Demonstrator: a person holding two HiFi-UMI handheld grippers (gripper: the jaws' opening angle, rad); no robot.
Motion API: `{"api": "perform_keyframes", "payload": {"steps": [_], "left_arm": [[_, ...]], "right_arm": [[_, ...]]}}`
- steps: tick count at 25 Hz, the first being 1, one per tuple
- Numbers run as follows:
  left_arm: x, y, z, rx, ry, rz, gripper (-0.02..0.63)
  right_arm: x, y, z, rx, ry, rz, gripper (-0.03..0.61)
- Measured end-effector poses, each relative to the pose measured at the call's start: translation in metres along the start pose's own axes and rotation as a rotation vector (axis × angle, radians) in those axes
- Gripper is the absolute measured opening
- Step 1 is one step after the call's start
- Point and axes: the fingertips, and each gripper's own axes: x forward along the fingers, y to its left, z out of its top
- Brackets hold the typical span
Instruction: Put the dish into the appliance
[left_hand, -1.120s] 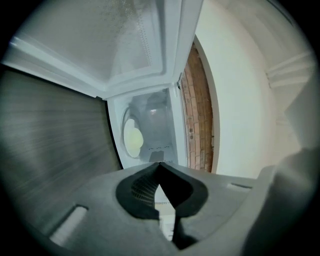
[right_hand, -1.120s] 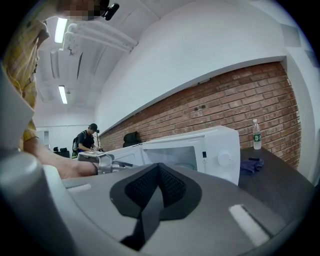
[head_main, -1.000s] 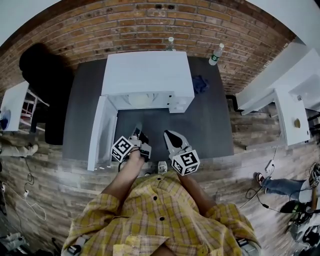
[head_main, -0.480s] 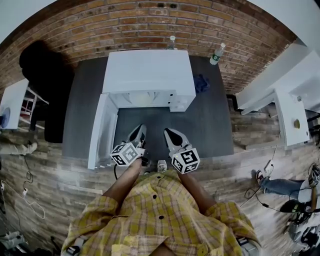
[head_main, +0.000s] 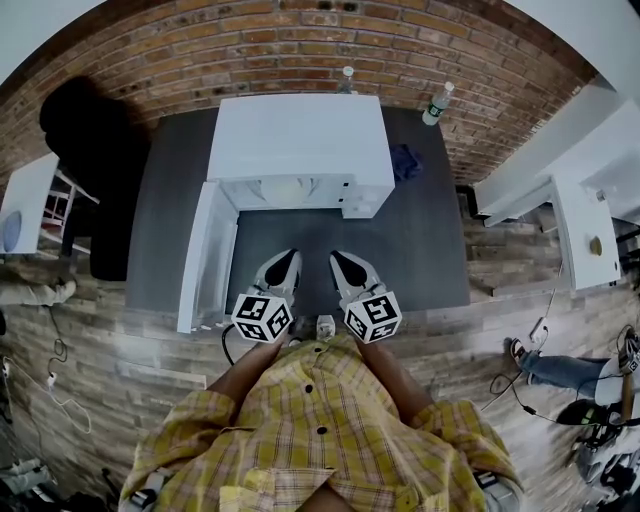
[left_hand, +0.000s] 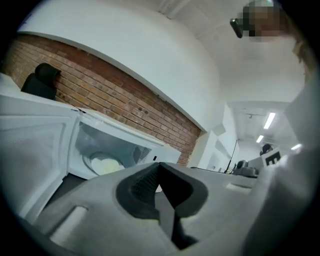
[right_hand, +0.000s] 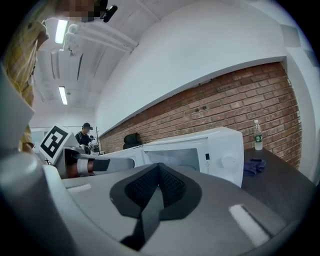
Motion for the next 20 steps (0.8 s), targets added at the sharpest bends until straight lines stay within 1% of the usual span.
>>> {"api": "perform_keyframes", "payload": {"steps": [4, 7, 10, 15, 20], "left_arm": [[-0.003, -0.010, 0.004, 0.102, 0.000, 0.003, -0.003], [-0.005, -0.017, 0.006, 0.161, -0.002, 0.003, -0.003], [-0.006, -0.018, 0.005, 0.192, -0.003, 0.012, -0.003], [-0.009, -0.019, 0.005, 0.213, -0.005, 0.029, -0.003], [-0.009, -0.020, 0.003, 0.252, 0.008, 0.040, -0.003]], "right_arm": [[-0.002, 0.000, 0.001, 0.000, -0.011, 0.001, 0.003], [-0.003, 0.002, 0.002, 0.001, -0.017, 0.005, 0.003], [-0.004, 0.003, 0.001, -0.002, -0.017, 0.008, 0.004], [-0.008, 0.002, 0.001, 0.004, -0.022, 0.009, 0.005], [-0.010, -0.002, 0.000, 0.007, -0.020, 0.003, 0.004]]}}
